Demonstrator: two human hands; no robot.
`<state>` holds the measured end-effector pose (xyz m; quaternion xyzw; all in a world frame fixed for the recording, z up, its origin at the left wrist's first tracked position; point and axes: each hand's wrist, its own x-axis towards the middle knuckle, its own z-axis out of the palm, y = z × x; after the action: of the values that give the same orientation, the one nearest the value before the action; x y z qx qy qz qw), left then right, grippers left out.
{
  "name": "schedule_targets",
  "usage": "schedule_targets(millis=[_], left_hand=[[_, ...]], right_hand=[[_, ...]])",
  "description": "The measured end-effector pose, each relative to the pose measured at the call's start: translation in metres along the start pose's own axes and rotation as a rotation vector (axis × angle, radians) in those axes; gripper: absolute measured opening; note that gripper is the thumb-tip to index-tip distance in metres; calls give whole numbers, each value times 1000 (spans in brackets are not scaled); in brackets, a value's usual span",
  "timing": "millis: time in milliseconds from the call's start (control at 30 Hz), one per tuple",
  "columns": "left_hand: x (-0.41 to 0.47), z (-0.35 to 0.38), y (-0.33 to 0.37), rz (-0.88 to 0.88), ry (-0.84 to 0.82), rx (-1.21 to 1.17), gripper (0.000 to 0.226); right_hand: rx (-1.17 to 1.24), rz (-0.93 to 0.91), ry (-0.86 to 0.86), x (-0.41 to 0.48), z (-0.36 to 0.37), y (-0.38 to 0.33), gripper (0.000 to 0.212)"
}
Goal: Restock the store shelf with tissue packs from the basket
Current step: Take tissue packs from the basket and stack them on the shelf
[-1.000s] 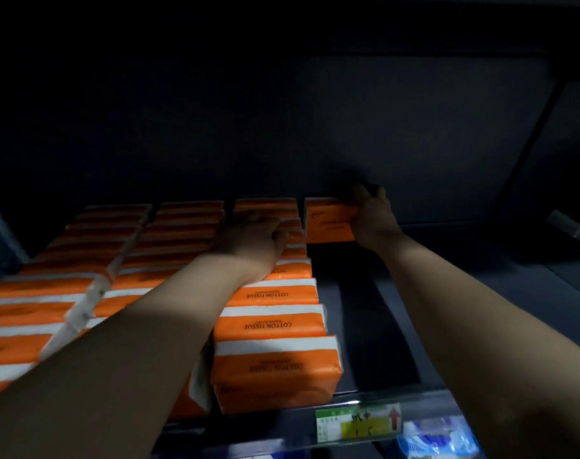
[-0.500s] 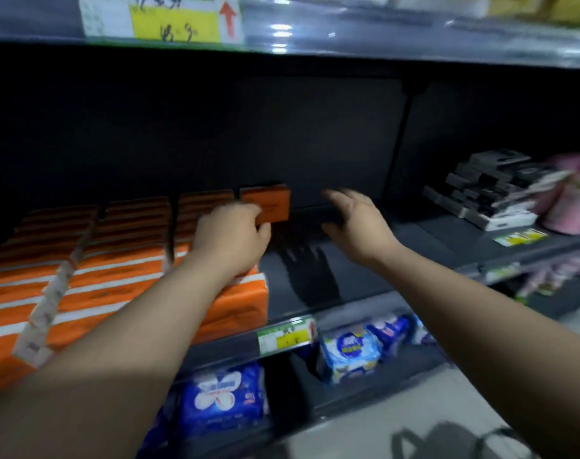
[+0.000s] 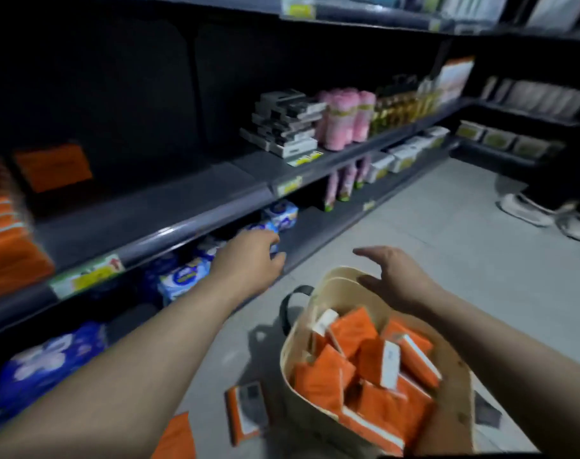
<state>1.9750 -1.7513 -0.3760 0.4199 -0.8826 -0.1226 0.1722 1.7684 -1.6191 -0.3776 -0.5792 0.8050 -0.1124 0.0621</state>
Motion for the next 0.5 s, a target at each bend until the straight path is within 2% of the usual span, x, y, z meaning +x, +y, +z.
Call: schedule_targets(millis=[167, 300, 500], left_hand=[[1, 85, 51, 98, -270, -22, 39], [6, 146, 72, 202, -492, -23, 39], [20, 224, 98, 305, -671, 20, 57]], right_hand=[[52, 223, -151, -32, 28, 80, 53], [89, 329, -210, -34, 41, 125, 53], [134, 420, -241, -32, 64, 180, 54]])
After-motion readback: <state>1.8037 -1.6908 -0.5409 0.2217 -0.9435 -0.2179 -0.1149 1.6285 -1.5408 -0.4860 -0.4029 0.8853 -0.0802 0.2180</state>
